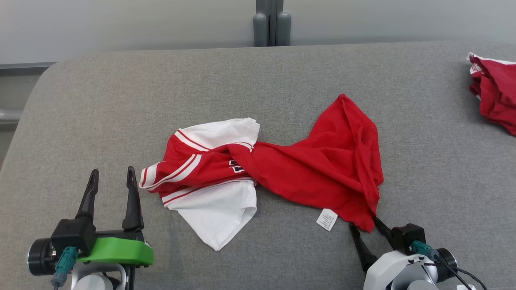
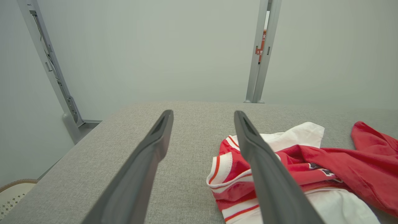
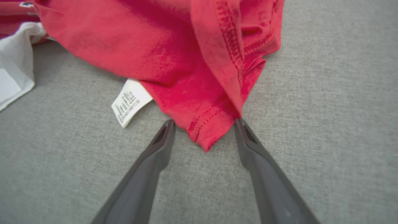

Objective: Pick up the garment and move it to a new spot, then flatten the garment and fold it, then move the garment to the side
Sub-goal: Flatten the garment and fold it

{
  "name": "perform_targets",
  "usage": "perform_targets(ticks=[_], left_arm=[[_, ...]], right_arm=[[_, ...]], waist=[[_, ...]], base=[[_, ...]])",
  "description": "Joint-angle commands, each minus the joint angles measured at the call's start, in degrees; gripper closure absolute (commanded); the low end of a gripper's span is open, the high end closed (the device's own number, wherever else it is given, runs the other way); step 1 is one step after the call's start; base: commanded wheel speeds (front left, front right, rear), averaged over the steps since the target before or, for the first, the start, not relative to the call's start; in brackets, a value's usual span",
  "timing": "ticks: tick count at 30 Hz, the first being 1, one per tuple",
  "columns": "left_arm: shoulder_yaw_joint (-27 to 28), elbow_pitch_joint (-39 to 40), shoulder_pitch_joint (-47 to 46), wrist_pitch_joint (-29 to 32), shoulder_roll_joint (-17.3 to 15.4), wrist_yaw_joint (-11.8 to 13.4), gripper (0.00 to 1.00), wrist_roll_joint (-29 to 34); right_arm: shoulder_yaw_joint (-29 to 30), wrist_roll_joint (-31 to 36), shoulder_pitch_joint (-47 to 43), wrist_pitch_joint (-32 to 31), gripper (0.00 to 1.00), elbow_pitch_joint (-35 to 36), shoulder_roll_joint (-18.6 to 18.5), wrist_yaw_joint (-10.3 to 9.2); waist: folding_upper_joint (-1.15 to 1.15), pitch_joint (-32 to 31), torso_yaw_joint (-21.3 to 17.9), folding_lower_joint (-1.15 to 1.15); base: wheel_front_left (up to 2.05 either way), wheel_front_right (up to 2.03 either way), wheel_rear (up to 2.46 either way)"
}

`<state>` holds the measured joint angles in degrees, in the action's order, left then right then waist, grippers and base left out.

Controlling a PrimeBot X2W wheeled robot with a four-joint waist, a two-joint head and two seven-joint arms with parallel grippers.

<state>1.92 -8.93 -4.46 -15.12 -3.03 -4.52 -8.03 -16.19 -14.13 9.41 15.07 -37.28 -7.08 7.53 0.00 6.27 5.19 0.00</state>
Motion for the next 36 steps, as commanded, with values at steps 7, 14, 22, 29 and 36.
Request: perform_targets(ticks=[7,14,22,29,36], left_arm=[[0.5,-0.2,-0.5,0.0,0.1,-0.2,0.00,0.0],[0.0,-0.9,-0.1,0.0,0.1,-0.2,0.00,-0.1],[-0.7,-1.3,0.7,0.0,0.1,0.0,0.00,-0.7],[-0.8,-1.3,1.2,0.0,0.1,0.1,0.00,-0.8],[-0.9,-1.4,1.0,0.0,0.1,0.0,0.00,-0.9]], right_arm=[[-0.6,-1.6,1.7,0.1,1.00,2.0,-1.4,-0.10],[0.8,-0.8,0.1,0.1,1.00,11.5,-2.8,-0.10],[1.9,0.2,-4.0,0.1,1.00,23.6,-3.5,-0.10],[2.0,1.4,-6.7,0.1,1.00,33.9,-4.0,-0.10],[1.3,2.2,-7.8,-2.2,1.00,44.0,-4.0,-0.10]], waist=[[0.00,-0.1,-0.3,0.00],[0.00,-0.7,-1.8,0.00],[0.00,-1.6,-2.8,0.00],[0.00,-1.8,-3.3,0.00],[0.00,-1.8,-3.4,0.00]], base=[[0.00,0.00,0.00],[0.00,0.00,0.00],[0.00,0.00,0.00],[0.00,0.00,0.00],[0.00,0.00,0.00]])
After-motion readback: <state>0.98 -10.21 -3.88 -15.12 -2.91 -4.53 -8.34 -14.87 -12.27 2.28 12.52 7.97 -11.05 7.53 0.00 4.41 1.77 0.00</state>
